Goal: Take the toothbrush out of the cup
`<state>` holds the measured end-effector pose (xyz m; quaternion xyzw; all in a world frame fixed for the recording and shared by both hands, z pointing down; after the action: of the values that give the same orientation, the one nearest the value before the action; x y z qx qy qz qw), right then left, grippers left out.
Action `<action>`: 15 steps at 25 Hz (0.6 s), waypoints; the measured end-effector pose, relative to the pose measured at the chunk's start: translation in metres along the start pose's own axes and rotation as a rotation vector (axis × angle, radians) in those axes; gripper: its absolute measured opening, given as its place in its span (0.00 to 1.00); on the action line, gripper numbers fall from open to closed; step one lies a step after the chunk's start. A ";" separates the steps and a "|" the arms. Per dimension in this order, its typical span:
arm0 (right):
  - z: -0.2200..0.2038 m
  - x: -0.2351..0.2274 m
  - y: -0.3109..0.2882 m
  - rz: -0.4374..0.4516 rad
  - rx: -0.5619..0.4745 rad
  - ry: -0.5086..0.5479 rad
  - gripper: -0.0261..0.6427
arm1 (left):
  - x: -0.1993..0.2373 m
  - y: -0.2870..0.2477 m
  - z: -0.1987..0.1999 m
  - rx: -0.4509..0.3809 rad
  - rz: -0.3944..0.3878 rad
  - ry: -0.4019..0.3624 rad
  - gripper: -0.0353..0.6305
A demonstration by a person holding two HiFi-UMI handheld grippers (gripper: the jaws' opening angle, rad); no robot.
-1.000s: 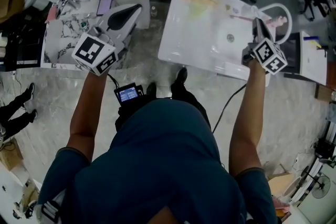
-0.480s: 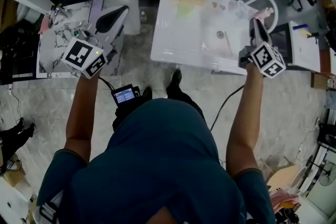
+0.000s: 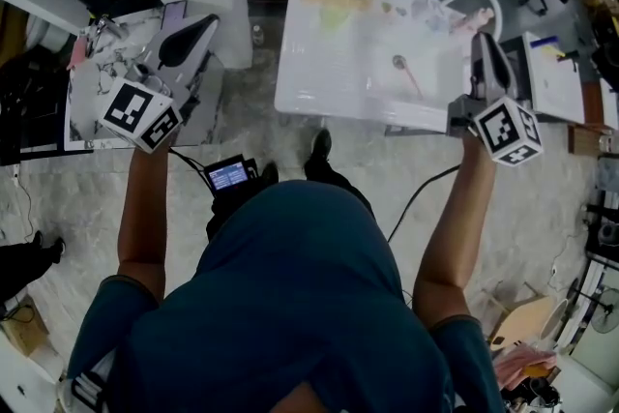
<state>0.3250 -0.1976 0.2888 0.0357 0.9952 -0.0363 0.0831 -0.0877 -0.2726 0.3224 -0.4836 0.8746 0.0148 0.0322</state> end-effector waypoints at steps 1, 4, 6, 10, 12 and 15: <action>0.006 0.008 0.004 0.013 -0.008 0.005 0.13 | 0.000 0.003 0.001 0.004 0.001 -0.003 0.05; 0.023 0.037 0.013 0.065 -0.029 0.043 0.13 | 0.001 0.011 0.003 0.014 0.007 -0.010 0.05; 0.029 0.056 0.018 0.096 -0.023 0.093 0.05 | 0.003 0.016 0.003 0.020 0.010 -0.016 0.05; 0.036 0.087 0.024 0.160 -0.022 0.136 0.05 | 0.005 0.026 0.002 0.032 0.015 -0.022 0.05; 0.038 0.096 0.025 0.180 -0.026 0.131 0.05 | 0.005 0.031 0.000 0.035 0.016 -0.022 0.05; 0.039 0.106 0.027 0.198 -0.028 0.124 0.05 | 0.003 0.036 -0.002 0.036 0.013 -0.018 0.05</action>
<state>0.2294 -0.1673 0.2311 0.1348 0.9905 -0.0118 0.0251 -0.1201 -0.2563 0.3237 -0.4770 0.8776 0.0034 0.0486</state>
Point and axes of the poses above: the fingertips, and each gripper's own axes: y backward along the fingers, x to its left, z out of its top, the point moved 2 cm from there along y, backward along the fingers, and after that the axes turned 1 degree about -y, right-handed, at the moved point
